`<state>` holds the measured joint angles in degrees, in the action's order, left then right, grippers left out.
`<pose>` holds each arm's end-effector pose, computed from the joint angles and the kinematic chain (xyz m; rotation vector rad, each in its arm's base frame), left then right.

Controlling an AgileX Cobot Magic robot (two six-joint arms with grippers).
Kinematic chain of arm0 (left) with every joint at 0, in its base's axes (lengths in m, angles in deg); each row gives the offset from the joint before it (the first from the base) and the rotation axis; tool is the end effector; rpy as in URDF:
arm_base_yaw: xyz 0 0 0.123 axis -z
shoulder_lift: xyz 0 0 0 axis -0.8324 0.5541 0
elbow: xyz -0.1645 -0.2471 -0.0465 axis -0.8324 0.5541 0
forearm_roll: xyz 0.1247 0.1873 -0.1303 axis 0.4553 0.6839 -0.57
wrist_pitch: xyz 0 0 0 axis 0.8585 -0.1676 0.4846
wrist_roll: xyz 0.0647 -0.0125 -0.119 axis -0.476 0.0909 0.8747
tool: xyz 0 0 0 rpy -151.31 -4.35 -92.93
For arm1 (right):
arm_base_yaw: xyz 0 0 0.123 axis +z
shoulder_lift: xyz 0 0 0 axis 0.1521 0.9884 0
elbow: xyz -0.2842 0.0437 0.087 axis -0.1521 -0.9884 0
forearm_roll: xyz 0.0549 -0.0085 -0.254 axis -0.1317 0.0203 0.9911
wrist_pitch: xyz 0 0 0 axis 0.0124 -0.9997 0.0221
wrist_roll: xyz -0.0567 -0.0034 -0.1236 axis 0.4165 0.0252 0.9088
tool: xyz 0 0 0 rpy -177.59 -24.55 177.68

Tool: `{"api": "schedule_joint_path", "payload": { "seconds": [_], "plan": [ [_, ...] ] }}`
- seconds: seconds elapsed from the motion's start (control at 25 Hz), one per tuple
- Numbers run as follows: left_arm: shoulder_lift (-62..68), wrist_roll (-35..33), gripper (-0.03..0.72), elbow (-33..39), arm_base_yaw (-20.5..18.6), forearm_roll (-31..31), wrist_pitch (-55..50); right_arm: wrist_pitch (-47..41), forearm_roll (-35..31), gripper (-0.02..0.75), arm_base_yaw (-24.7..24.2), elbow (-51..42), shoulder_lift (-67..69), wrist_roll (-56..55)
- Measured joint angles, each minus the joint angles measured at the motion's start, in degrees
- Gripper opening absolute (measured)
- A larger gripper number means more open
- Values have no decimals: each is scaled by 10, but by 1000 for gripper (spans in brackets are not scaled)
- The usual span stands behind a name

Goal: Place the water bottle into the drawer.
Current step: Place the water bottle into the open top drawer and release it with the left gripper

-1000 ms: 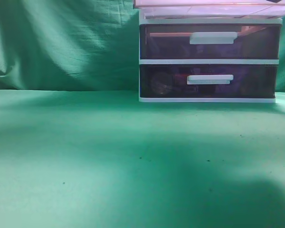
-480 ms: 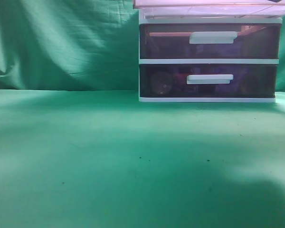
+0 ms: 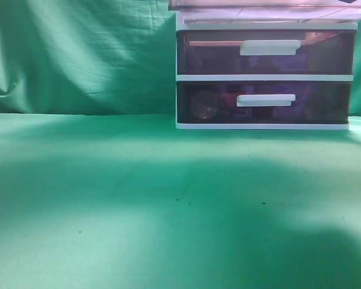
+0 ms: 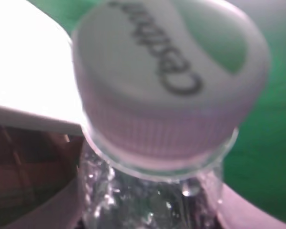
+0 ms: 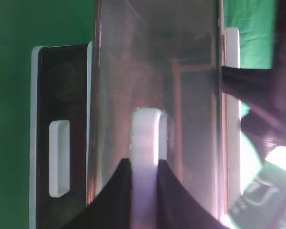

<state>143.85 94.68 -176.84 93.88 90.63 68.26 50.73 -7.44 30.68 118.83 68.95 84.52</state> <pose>0.4549 -0.3949 0.3706 0.0658 1.5781 -1.4380 0.3148 0.1284 0.2686 -1.5092 1.1220 -0.7522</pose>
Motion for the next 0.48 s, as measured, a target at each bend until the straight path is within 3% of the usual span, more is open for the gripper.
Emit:
{"api": "schedule_joint_path", "payload": {
  "seconds": [0.08, 0.2, 0.36, 0.48],
  "plan": [
    [4, 1, 285, 0, 0, 0, -5, 0, 0, 97, 0, 0, 0, 0],
    [5, 11, 406, -1, 0, 1, -6, 0, 0, 97, 0, 0, 0, 0],
    [4, 64, 636, -4, 0, 0, -12, -8, -2, 97, 1, -2, 0, -3],
    [0, 75, 646, -6, -4, 17, -24, -10, 0, 97, 2, -2, 0, -4]
  ]
}}
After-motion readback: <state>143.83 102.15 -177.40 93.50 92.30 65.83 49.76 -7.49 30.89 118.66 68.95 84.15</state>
